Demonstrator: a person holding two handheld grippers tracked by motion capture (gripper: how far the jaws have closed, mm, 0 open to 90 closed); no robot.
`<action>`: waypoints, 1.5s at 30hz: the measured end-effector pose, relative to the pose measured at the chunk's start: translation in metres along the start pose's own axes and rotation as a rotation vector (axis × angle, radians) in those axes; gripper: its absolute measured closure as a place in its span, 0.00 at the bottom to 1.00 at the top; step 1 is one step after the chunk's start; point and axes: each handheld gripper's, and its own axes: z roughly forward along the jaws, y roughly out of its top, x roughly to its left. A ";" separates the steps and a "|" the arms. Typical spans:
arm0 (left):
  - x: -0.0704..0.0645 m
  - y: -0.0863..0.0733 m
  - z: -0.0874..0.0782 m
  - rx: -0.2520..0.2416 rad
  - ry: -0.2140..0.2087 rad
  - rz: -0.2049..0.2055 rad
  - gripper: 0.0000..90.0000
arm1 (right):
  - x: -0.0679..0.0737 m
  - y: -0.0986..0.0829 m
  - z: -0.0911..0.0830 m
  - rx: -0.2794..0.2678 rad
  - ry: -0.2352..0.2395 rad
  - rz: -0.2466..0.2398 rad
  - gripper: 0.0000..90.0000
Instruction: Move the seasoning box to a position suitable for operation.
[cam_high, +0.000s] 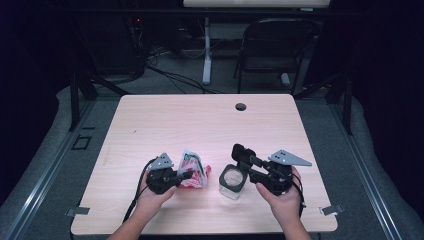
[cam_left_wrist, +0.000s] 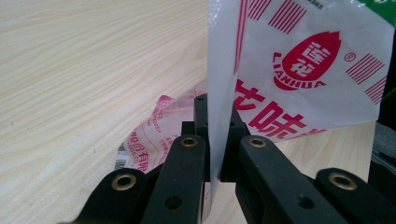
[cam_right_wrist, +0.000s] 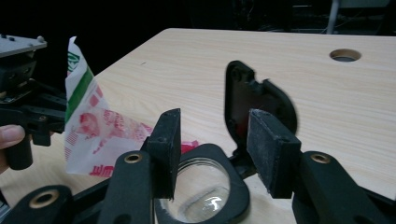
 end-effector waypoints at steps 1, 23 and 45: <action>-0.001 0.000 0.001 0.004 -0.004 0.005 1.00 | 0.002 0.000 0.002 0.010 0.005 -0.007 0.61; -0.007 -0.004 0.006 0.006 -0.037 -0.010 1.00 | 0.041 -0.010 0.036 0.154 0.186 -0.076 0.61; -0.007 -0.005 0.005 0.011 -0.044 -0.015 1.00 | 0.065 -0.016 0.057 0.195 0.240 -0.092 0.63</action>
